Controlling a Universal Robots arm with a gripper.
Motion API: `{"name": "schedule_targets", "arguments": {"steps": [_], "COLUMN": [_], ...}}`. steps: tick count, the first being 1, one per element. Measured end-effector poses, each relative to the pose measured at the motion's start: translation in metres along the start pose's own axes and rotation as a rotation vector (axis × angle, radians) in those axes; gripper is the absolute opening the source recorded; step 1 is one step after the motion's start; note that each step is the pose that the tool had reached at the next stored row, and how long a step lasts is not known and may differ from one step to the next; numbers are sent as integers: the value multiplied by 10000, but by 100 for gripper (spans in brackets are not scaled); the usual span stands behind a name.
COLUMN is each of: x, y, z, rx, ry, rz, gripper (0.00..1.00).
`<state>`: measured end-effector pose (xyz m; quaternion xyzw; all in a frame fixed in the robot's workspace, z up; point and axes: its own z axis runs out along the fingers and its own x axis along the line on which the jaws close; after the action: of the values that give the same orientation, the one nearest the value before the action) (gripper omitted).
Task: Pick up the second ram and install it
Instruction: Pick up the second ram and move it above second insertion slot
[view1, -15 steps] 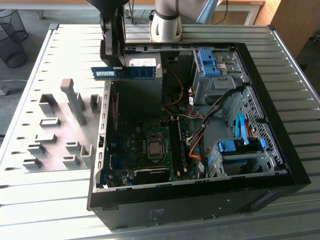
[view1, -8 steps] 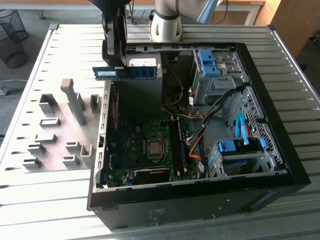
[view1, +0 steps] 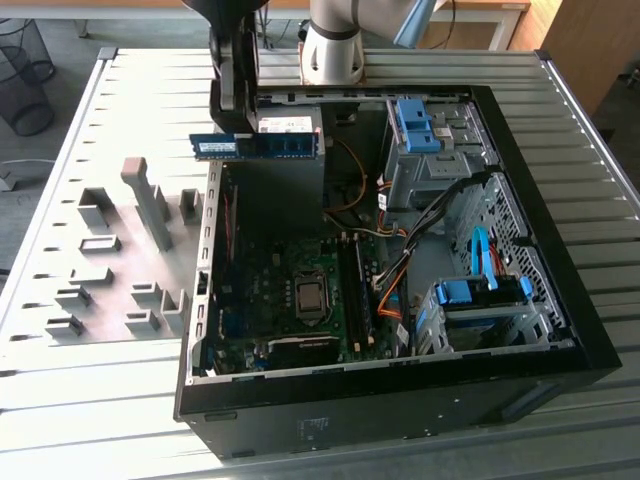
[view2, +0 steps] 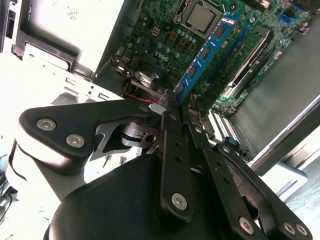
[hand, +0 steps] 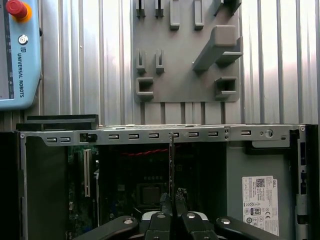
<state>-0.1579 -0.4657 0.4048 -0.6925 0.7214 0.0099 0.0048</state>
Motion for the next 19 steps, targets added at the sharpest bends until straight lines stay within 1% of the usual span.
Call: {"name": "schedule_targets", "arguments": {"steps": [19], "x": [-4], "y": [-110], "z": [-1], "rx": [0], "ry": [0], "rz": [0], "gripper": [14]}}
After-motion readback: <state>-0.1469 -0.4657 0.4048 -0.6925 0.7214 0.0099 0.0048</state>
